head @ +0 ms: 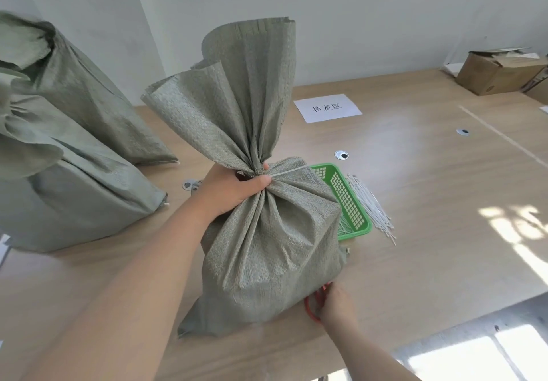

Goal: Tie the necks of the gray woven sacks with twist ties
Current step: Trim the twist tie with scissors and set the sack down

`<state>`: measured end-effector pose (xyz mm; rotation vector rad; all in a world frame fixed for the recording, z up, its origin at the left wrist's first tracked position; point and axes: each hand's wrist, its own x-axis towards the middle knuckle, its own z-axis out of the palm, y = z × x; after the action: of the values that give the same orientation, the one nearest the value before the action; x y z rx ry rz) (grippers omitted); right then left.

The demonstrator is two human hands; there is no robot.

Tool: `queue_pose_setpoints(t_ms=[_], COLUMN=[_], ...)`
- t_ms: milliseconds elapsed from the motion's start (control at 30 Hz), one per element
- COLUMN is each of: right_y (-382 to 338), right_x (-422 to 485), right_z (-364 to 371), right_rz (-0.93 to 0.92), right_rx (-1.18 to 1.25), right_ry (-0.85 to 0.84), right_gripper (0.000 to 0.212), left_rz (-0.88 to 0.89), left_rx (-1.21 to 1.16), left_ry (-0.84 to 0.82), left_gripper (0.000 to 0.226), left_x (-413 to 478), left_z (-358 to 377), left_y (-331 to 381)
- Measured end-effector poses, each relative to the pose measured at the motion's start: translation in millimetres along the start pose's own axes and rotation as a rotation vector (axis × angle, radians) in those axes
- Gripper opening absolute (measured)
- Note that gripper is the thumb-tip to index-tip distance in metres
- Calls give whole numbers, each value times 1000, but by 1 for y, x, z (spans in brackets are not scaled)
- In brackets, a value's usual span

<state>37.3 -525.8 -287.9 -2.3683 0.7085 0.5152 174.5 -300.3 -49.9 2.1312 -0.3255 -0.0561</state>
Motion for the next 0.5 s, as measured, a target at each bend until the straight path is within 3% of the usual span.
queue_pose_setpoints(t_ms=[300,500], right_y=[17,46], right_x=[-10,-7], right_z=[-14,-57], right_rz=[-55,43], right_rx=[-115,-220], right_ry=[43,40], right_gripper=[39,25], left_rz=[-17,-32], left_rx=[-8,-33], left_ry=[24,17], left_gripper=[22,22], left_x=[0,0], left_z=[1,0], left_y=[0,3])
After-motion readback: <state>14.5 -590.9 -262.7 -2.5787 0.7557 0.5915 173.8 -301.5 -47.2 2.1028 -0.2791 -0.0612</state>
